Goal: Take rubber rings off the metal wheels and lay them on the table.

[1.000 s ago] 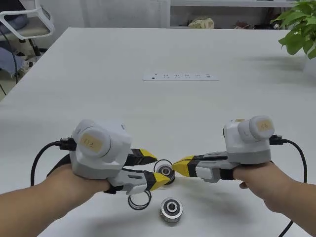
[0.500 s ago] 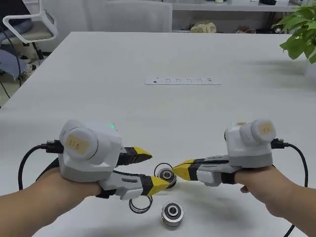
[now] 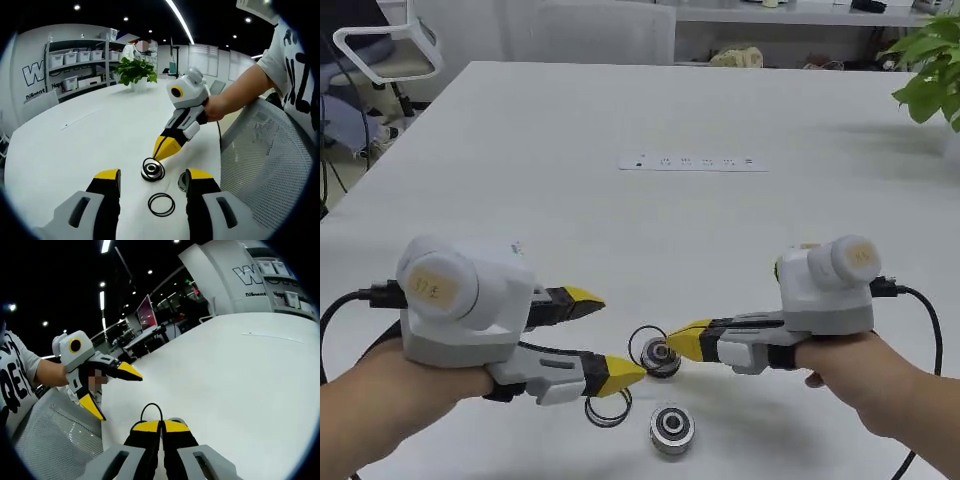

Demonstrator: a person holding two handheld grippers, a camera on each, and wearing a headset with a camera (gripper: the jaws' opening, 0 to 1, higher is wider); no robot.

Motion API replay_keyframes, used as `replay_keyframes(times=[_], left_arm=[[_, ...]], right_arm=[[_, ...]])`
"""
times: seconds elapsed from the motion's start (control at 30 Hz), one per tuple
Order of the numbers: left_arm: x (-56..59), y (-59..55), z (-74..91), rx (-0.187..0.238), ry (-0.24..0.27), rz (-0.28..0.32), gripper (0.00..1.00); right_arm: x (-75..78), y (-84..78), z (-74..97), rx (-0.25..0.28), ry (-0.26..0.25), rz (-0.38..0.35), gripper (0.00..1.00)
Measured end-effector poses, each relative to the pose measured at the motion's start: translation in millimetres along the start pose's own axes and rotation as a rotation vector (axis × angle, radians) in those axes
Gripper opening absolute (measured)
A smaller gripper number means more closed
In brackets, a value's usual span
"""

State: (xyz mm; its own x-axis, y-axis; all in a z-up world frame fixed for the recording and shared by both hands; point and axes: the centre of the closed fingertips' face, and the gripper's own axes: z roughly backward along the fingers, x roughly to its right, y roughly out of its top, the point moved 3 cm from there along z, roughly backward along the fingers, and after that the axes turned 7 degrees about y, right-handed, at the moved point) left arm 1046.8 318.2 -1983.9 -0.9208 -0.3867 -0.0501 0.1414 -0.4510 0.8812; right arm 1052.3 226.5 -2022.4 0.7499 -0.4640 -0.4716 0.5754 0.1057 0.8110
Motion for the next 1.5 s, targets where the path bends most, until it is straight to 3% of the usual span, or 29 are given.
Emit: replay_keyframes(times=[0.5,0.93,1.5], left_arm=[[-6.0,-12.3,24.3,-0.012,0.039,0.031,0.6],[-5.5,-16.4,39.1,-0.009,0.057,0.048,0.68],[-6.3,-29.1,50.7,-0.028,0.075,0.033,0.73]], right_arm=[[-7.4,2.6,-2.9,-0.003,0.024,-0.012,0.0],[-17.2,4.6,-8.0,-0.006,0.05,-0.027,0.0],[-27.5,-6.7,-22.7,-0.058,0.078,-0.075,0.0]])
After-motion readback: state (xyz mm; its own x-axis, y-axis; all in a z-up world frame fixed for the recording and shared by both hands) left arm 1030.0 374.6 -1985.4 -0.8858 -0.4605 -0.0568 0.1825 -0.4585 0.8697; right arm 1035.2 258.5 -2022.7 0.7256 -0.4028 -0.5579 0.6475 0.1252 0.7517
